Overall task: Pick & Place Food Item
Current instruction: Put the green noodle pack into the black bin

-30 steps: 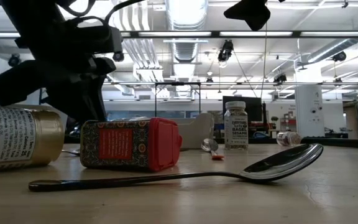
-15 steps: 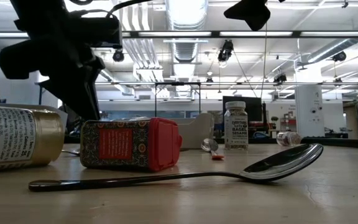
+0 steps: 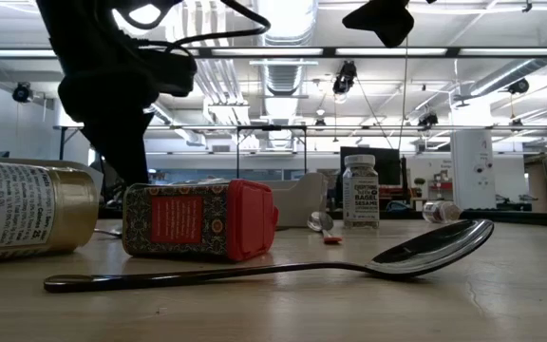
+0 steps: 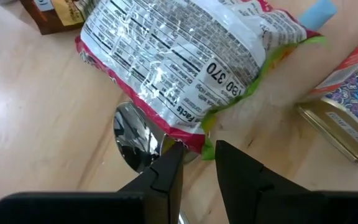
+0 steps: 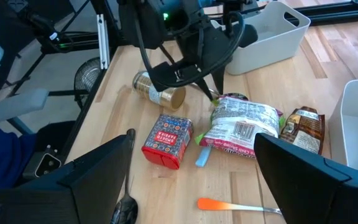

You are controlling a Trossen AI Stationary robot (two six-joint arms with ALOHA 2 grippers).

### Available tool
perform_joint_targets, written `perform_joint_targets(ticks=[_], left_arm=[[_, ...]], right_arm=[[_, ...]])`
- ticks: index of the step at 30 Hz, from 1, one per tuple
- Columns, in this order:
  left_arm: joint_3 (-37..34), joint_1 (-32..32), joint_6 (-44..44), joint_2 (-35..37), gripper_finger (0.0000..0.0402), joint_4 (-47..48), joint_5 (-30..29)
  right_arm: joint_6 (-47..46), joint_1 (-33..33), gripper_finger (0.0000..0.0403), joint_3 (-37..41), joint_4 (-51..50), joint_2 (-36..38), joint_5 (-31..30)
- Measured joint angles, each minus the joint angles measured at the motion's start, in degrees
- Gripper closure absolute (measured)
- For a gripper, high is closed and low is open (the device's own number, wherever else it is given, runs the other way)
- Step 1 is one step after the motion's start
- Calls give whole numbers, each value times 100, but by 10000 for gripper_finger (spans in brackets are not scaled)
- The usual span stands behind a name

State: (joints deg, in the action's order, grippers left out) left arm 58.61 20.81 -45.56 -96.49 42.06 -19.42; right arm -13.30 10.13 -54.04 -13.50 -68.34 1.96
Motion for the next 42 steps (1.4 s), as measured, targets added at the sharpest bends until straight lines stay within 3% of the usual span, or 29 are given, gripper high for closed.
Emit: perform_joint_targets(ticks=[35, 39, 42], left_arm=[[-129, -421, -400, -186, 307, -662, 455], [-129, -507, -398, -360, 325, -653, 494], [-129, -522, -266, -441, 367, -656, 534]], right_arm=[[-24, 2, 60, 0, 0, 0, 0], [-24, 13, 60, 0, 0, 0, 2], [-24, 13, 60, 0, 0, 0, 2]])
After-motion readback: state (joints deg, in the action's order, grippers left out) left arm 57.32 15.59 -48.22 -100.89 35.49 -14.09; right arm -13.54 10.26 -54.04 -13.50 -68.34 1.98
